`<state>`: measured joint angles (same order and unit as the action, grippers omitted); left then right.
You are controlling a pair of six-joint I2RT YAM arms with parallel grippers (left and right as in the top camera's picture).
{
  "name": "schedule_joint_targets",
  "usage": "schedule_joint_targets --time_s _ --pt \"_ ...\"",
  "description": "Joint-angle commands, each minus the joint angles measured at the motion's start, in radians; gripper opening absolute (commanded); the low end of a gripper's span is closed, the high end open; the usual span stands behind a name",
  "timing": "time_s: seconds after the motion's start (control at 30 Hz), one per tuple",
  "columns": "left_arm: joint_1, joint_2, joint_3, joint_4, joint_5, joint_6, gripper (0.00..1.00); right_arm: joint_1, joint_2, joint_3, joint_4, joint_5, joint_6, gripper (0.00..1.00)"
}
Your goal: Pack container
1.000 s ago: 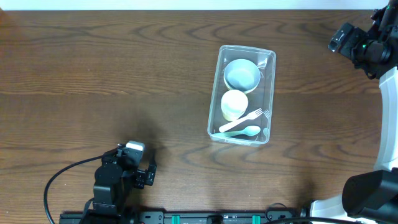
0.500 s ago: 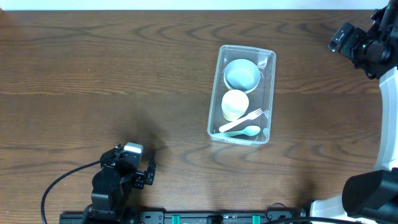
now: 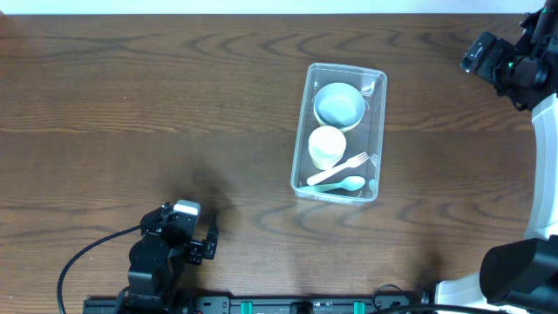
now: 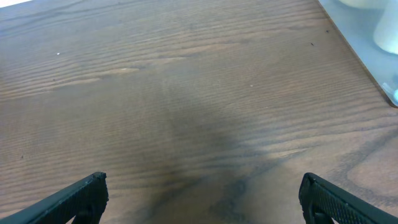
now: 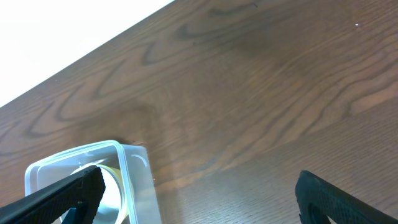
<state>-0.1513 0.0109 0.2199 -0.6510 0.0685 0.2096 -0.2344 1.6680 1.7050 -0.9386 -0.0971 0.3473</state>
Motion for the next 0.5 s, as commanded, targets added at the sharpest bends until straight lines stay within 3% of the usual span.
schedule_joint_targets --time_s 0.0,0.47 --pt "0.006 -0.007 -0.006 0.002 0.003 -0.005 0.98 -0.013 -0.001 0.000 0.000 0.003 -0.004 0.99" --pt "0.006 -0.007 -0.006 0.002 0.003 -0.005 0.98 -0.021 -0.039 -0.002 -0.001 0.003 -0.005 0.99"
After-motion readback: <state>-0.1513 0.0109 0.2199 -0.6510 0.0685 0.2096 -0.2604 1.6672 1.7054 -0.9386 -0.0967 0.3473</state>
